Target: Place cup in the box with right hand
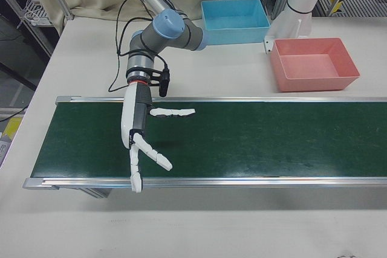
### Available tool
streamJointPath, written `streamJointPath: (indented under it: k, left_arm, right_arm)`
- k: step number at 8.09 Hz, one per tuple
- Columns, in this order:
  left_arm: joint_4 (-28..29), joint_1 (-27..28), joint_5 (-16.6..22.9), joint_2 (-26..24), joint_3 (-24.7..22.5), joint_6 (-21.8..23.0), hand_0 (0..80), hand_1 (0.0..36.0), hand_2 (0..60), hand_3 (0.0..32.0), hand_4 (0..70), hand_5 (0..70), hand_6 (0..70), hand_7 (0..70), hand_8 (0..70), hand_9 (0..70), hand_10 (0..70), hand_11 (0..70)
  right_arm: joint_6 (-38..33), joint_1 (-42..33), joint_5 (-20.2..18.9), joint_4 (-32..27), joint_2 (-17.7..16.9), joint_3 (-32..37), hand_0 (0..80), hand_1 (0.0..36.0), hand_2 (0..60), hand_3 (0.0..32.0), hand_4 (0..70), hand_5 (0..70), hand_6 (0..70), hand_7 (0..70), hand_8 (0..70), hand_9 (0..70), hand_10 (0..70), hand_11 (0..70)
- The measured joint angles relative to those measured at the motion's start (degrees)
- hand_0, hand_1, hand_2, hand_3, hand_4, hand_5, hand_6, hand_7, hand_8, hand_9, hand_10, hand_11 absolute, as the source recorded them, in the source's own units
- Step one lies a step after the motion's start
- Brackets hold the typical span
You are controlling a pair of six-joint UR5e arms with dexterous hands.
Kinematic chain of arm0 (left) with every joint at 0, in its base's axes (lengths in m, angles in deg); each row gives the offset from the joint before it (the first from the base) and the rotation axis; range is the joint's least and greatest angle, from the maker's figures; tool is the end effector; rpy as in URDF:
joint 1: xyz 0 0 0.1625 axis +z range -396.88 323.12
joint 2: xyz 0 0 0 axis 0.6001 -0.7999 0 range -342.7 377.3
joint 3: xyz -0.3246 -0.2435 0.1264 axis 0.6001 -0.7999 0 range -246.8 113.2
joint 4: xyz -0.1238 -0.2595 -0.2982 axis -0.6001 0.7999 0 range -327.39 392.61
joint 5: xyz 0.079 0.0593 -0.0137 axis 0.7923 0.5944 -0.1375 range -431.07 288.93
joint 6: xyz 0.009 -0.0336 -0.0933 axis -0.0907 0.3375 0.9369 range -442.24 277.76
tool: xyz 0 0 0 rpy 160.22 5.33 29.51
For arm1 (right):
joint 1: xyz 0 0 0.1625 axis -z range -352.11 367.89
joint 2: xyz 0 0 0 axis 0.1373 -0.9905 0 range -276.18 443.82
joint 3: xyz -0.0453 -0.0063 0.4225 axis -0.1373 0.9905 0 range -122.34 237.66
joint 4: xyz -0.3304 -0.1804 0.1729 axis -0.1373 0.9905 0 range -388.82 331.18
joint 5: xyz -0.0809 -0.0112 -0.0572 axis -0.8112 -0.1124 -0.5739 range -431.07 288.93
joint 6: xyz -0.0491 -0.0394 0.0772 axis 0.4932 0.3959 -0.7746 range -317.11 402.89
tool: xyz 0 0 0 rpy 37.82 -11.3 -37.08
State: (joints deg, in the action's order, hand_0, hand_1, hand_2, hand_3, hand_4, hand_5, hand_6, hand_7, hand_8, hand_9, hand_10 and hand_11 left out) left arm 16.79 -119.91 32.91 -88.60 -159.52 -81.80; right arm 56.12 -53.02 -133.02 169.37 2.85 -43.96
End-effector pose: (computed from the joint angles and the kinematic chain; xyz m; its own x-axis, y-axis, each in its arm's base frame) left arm -0.0368 -0.5984 0.5408 -0.9338 -0.3577 -0.0041 -0.0131 0.0459 -0.9989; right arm -0.0981 -0.5471 0.5397 -0.9779 0.0094 0.2089 -0.2084 0.0408 -0.9772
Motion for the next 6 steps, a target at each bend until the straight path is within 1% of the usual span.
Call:
streamJointPath:
  k: [1, 2, 3, 4, 6]
  left_arm:
    - [0.00, -0.01, 0.00, 0.00, 0.00, 0.00, 0.0, 0.0, 0.0, 0.0, 0.0, 0.0, 0.0, 0.0, 0.0, 0.0, 0.0, 0.0]
    - [0.00, -0.02, 0.00, 0.00, 0.00, 0.00, 0.0, 0.0, 0.0, 0.0, 0.0, 0.0, 0.0, 0.0, 0.0, 0.0, 0.0, 0.0]
    - [0.00, -0.02, 0.00, 0.00, 0.00, 0.00, 0.0, 0.0, 0.0, 0.0, 0.0, 0.0, 0.0, 0.0, 0.0, 0.0, 0.0, 0.0]
    - [0.00, -0.03, 0.00, 0.00, 0.00, 0.00, 0.0, 0.0, 0.0, 0.0, 0.0, 0.0, 0.0, 0.0, 0.0, 0.0, 0.0, 0.0]
    - [0.00, -0.03, 0.00, 0.00, 0.00, 0.00, 0.0, 0.0, 0.0, 0.0, 0.0, 0.0, 0.0, 0.0, 0.0, 0.0, 0.0, 0.0]
  right_arm:
    - [-0.01, -0.13, -0.01, 0.00, -0.01, 0.01, 61.0, 18.7, 3.4, 0.0, 15.5, 7.5, 5.3, 11.8, 3.2, 7.2, 3.3, 7.3]
    - [-0.02, -0.16, -0.01, 0.00, -0.01, 0.01, 62.6, 17.0, 0.0, 0.0, 17.9, 7.5, 5.3, 12.0, 3.2, 7.2, 3.3, 7.3]
    - [-0.04, -0.25, -0.01, 0.00, 0.00, 0.00, 62.4, 17.4, 0.0, 0.0, 17.3, 7.5, 5.3, 11.7, 3.1, 7.1, 3.3, 7.3]
    - [-0.01, -0.40, -0.04, 0.00, -0.01, -0.04, 63.1, 16.5, 0.0, 0.0, 18.7, 7.5, 5.3, 11.9, 3.2, 7.3, 3.2, 7.1]
    - [0.00, -0.72, -0.09, 0.03, 0.00, -0.10, 62.6, 17.3, 0.0, 0.0, 17.9, 7.5, 5.4, 12.3, 3.2, 7.2, 3.1, 7.1]
